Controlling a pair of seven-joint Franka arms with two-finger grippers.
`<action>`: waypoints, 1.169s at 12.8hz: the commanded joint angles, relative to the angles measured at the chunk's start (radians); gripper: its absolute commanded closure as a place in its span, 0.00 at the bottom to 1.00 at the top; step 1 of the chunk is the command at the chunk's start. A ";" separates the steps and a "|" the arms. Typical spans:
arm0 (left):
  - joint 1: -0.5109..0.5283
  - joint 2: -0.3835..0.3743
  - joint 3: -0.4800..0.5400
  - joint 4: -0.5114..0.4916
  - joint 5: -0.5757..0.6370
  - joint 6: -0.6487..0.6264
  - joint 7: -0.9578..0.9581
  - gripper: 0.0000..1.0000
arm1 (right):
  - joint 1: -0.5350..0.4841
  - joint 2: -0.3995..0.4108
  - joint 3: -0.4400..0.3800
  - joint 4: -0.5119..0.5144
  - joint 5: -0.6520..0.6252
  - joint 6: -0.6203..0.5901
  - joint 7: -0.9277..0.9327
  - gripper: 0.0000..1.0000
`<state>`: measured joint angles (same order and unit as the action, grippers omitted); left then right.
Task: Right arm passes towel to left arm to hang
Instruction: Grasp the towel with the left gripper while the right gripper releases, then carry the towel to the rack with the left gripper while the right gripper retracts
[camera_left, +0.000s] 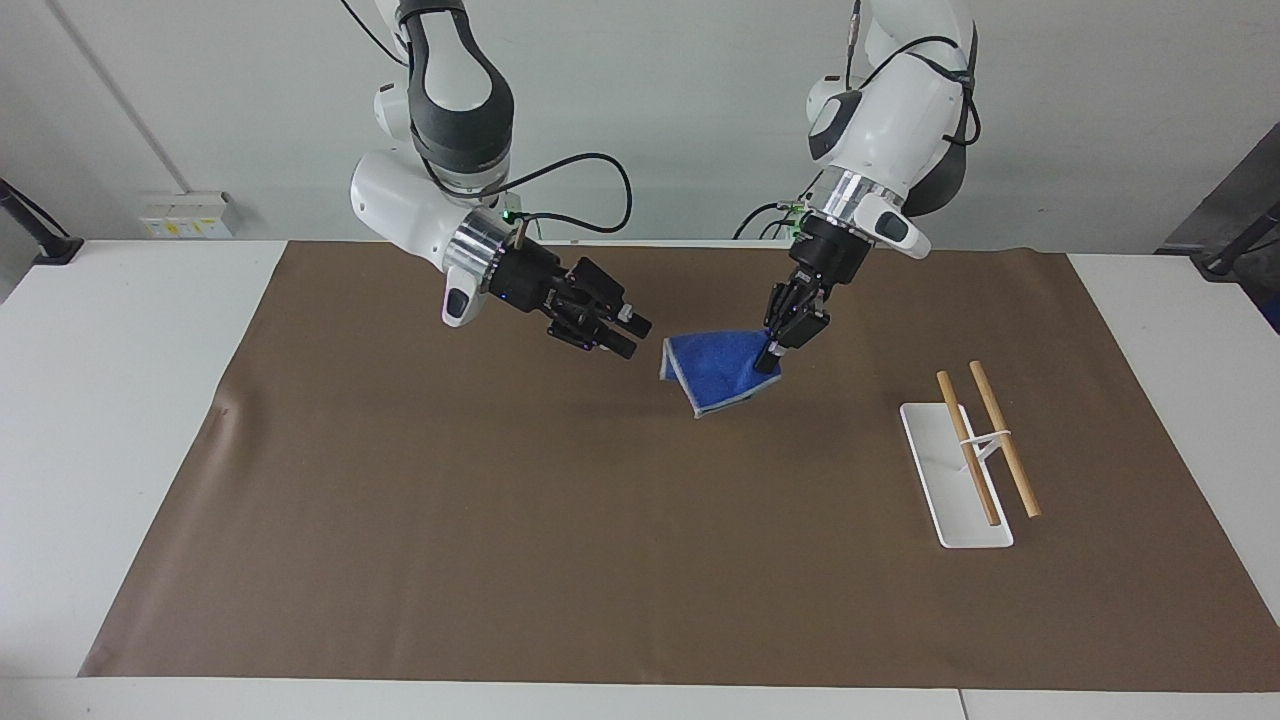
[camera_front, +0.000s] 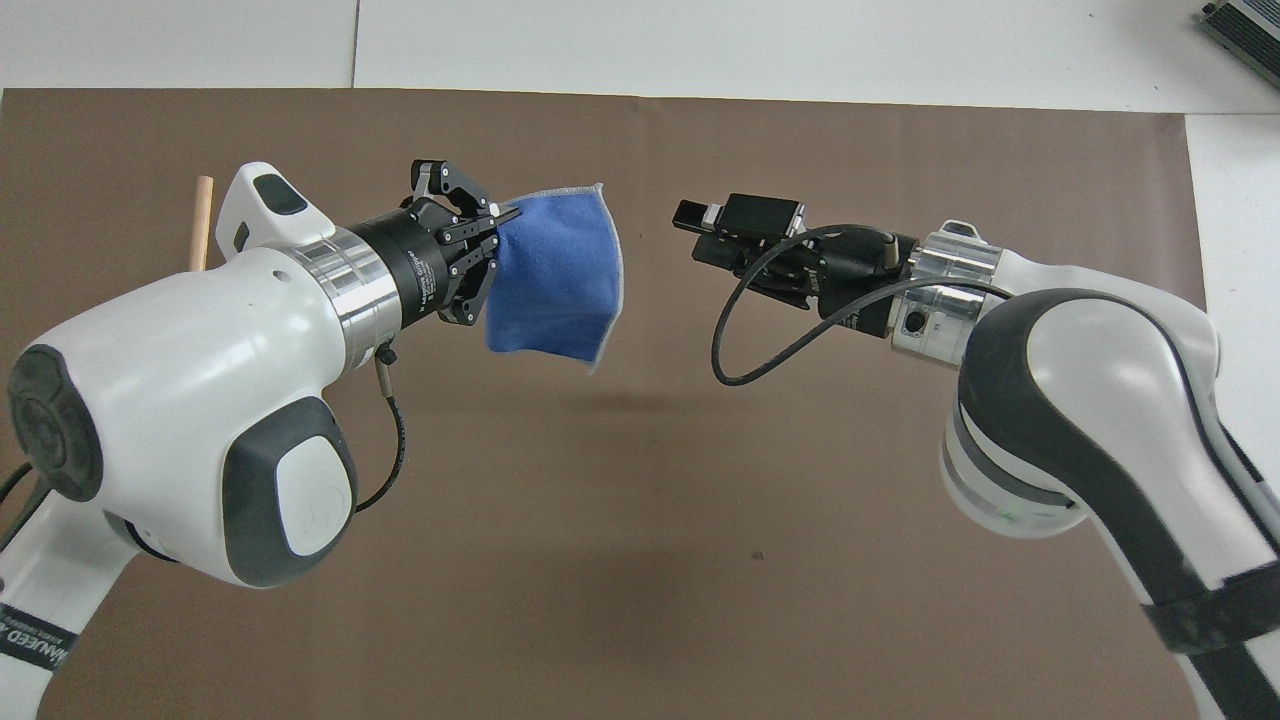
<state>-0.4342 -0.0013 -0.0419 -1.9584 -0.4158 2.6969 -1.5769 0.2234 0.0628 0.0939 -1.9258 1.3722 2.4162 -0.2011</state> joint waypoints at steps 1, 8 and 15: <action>0.026 0.015 -0.006 0.018 -0.003 0.007 0.120 1.00 | -0.050 -0.012 0.006 -0.008 -0.225 0.047 0.058 0.00; 0.179 -0.012 0.000 -0.026 0.169 -0.003 0.253 1.00 | -0.105 -0.032 0.004 0.017 -1.092 -0.112 0.432 0.00; 0.334 0.020 -0.001 -0.109 0.206 0.127 0.324 1.00 | -0.137 -0.043 0.004 0.241 -1.334 -0.547 0.588 0.00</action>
<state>-0.1232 0.0044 -0.0332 -2.0224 -0.2266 2.7361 -1.2598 0.1169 0.0214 0.0915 -1.7431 0.0646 1.9490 0.3656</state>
